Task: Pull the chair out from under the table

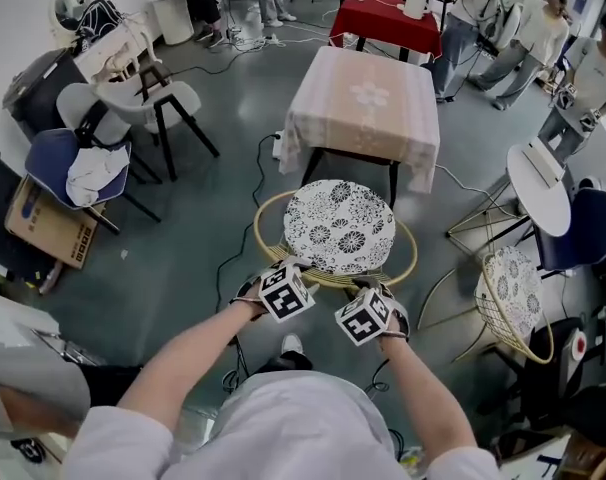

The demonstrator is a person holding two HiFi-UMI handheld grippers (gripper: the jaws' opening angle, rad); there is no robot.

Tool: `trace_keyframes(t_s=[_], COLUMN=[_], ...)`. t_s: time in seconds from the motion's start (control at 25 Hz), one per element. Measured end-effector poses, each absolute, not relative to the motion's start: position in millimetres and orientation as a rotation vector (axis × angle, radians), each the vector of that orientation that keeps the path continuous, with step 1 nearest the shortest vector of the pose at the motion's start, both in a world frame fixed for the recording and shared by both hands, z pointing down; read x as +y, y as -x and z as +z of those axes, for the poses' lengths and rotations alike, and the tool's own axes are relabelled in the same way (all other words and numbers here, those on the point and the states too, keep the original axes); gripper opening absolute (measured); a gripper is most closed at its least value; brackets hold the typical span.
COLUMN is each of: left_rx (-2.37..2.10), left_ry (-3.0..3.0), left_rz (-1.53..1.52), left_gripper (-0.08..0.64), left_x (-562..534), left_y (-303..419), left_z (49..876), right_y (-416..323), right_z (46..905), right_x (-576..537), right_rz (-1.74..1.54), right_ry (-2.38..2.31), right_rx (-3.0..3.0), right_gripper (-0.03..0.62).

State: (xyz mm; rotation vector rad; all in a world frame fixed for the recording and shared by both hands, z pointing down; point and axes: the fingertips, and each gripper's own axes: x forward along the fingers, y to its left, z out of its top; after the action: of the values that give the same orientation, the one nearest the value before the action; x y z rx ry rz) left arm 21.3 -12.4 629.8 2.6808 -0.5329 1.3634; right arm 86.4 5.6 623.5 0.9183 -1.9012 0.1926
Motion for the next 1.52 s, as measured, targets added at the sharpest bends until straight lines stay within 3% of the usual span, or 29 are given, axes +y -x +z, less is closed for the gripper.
trace_keyframes(t_s=[0.36,0.68,1.24,1.52], left_rx=[-0.703,-0.826,-1.09,-1.119], left_ry=[-2.632,-2.599,-2.513,-2.51], left_rz=[0.906,0.607,0.454,0.442], left_gripper=[0.149,0.147,0.011,0.006], left_x=[-13.1,-1.7,34.1,56.1], left_y=[-51.1,-66.9,-61.9,-77.1], left_z=[566.2,517.5,484.4,478.8], right_y=[-96.2,-95.3,-100.1,-109.4], right_z=[575.6,519.7,484.3,476.3], right_x=[-0.9,5.0,41.6,63.8], right_rz=[0.45,0.492,0.5,0.484], right_ry=[-1.244,-1.423,-1.506,-1.505], right_rx=[-2.045,-2.175,-2.3,-2.328], right_gripper=[0.067,0.038,0.003,0.002])
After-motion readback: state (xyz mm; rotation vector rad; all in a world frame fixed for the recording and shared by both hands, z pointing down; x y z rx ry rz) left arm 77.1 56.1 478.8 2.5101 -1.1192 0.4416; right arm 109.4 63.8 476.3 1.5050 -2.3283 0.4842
